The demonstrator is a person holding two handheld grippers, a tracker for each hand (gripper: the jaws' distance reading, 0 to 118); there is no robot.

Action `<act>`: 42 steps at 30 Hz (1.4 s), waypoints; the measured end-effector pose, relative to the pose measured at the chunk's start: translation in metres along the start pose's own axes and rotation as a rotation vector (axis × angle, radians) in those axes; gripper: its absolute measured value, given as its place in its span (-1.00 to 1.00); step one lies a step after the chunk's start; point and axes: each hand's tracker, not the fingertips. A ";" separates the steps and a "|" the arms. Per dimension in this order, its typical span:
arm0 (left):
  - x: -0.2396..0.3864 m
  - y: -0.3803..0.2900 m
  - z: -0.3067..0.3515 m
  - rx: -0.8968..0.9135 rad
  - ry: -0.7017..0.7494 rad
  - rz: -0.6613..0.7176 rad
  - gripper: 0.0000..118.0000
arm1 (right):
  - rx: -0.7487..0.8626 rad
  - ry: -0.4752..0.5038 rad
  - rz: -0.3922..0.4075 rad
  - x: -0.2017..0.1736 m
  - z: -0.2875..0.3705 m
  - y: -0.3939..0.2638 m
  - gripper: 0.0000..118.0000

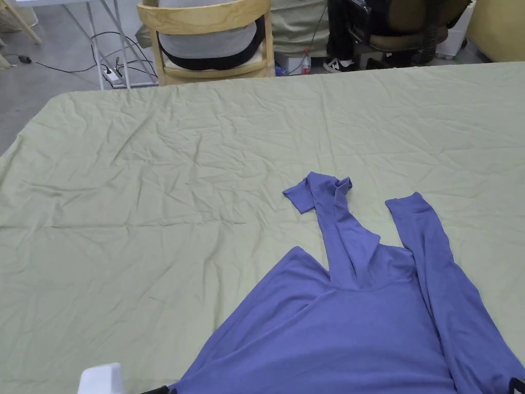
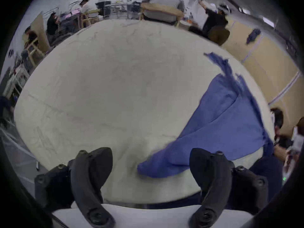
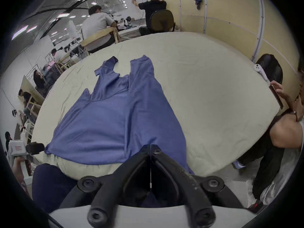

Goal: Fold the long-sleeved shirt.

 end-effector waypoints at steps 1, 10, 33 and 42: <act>0.021 -0.009 -0.009 -0.016 -0.033 -0.017 0.54 | -0.007 -0.002 0.051 -0.002 -0.008 0.004 -0.94; 0.056 0.028 0.020 0.049 -0.078 -0.011 -0.97 | 0.015 0.076 0.425 -0.064 -0.075 0.117 -0.59; 0.082 0.066 0.058 0.088 -0.145 0.058 -0.97 | -0.247 -0.007 0.912 -0.141 -0.179 0.194 -0.90; 0.103 0.171 0.181 0.305 -0.191 0.107 -0.97 | 0.152 0.099 0.501 -0.082 0.022 0.176 -0.90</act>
